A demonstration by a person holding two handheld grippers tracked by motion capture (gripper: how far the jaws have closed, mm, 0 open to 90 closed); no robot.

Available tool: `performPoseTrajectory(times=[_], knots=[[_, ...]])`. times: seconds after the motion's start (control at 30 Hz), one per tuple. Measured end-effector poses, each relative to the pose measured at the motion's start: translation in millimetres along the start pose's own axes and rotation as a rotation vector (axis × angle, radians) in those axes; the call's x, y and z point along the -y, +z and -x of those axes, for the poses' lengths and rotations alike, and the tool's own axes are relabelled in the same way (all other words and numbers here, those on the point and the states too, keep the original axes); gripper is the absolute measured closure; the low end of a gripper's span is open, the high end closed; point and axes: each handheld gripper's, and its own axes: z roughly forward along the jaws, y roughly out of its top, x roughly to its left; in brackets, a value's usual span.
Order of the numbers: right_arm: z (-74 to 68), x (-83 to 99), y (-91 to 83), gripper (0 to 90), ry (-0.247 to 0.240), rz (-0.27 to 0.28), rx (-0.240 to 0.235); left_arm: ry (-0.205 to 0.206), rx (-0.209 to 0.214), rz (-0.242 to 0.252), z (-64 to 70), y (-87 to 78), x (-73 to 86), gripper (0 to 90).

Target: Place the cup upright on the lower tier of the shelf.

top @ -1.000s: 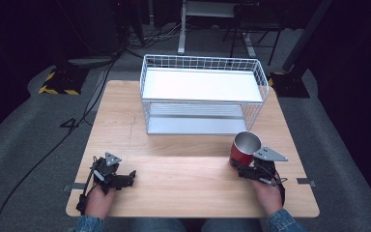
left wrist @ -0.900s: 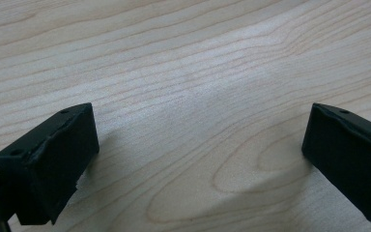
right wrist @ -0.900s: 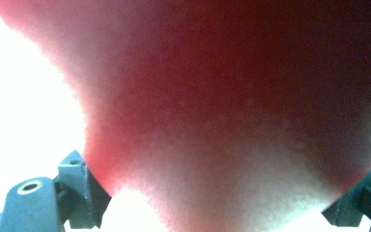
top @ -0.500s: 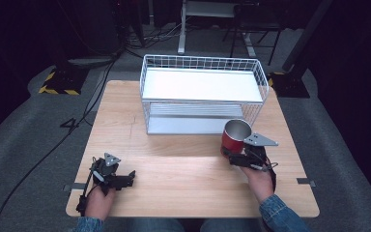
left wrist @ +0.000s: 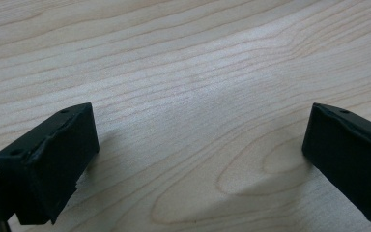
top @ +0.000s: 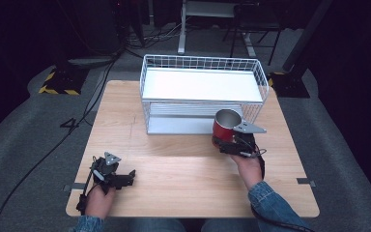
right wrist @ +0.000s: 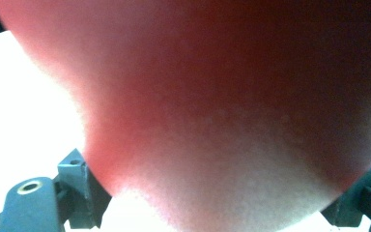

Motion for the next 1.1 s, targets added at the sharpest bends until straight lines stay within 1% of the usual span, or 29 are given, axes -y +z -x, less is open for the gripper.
performPoseTrajectory(times=[0.27, 0.6, 0.93, 1.03, 1.1], knots=[[-4.4, -8.8, 23.0, 17.0, 0.004, -0.003, 0.003, 0.0, 0.0, 0.0, 0.0, 0.0, 0.0, 0.0], [-8.3, -19.8, 48.8, 17.0, -0.012, 0.001, 0.011, -0.001, 0.0, 0.0, 0.0, 0.0, 0.0, 0.0], [-3.3, -22.2, 67.1, 16.9, -0.006, 0.015, 0.031, -0.001, 0.0, 0.0, 0.0, 0.0, 0.0, 0.0], [-2.3, -22.8, 71.5, 16.9, -0.014, 0.021, 0.047, 0.0, 0.0, 0.0, -0.1, 0.0, 0.0, 0.0], [-1.6, -23.0, 74.6, 16.9, -0.01, 0.026, 0.05, 0.0, 0.001, 0.0, -0.1, 0.0, -0.1, 0.0]])
